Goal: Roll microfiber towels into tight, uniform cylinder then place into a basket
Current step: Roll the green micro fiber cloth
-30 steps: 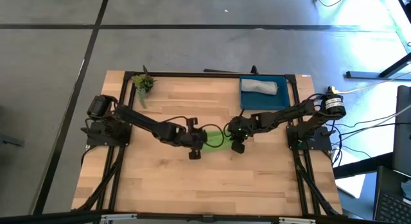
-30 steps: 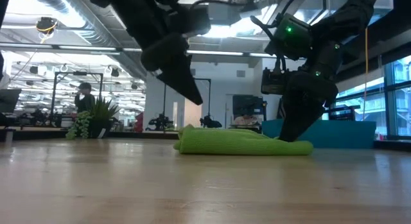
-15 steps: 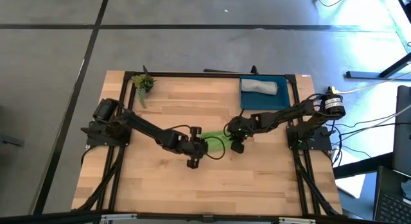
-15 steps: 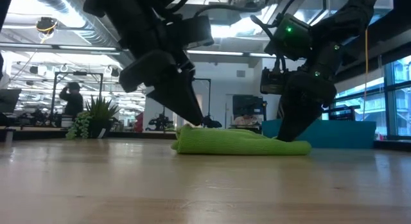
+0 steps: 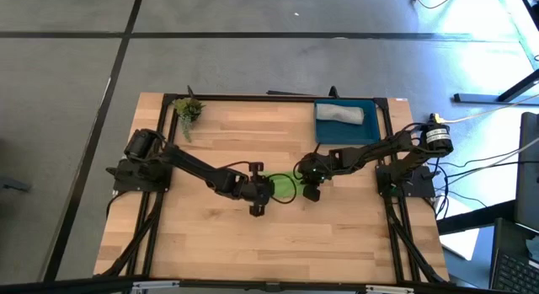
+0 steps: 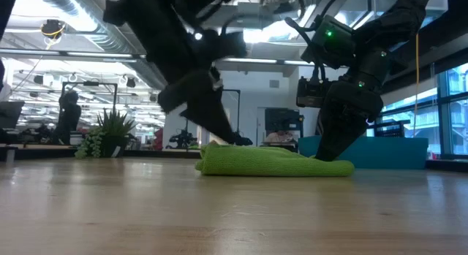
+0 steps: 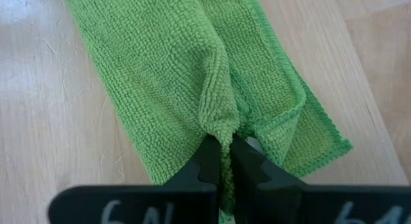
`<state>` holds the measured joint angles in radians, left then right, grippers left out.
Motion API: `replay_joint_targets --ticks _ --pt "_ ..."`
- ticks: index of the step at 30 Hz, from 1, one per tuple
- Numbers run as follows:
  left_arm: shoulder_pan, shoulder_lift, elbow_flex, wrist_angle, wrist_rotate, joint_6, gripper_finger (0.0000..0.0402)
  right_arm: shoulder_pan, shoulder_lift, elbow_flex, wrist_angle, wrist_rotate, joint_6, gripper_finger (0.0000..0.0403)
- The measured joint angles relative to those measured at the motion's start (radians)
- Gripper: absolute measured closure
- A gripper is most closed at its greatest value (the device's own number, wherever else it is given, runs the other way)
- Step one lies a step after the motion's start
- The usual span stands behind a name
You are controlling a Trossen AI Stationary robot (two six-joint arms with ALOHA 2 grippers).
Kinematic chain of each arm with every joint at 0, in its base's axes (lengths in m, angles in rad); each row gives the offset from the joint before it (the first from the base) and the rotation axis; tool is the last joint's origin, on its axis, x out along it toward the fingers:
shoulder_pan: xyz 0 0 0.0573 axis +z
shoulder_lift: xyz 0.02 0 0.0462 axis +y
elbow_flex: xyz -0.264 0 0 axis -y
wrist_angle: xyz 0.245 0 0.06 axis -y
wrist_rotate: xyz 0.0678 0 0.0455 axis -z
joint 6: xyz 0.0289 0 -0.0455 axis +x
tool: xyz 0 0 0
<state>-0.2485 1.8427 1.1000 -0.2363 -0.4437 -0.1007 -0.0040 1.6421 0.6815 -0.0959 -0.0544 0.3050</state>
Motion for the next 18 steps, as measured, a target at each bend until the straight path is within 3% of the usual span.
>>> replay_joint_targets --ticks 13,18 --pt "0.064 0.098 0.003 -0.020 0.022 -0.002 0.0319 0.000 0.000 0.001 0.016 0.005 0.000 0.0391" --pt "0.069 0.097 0.003 -0.032 0.039 -0.002 0.0319 0.000 0.000 0.001 0.019 0.006 -0.002 0.0371"
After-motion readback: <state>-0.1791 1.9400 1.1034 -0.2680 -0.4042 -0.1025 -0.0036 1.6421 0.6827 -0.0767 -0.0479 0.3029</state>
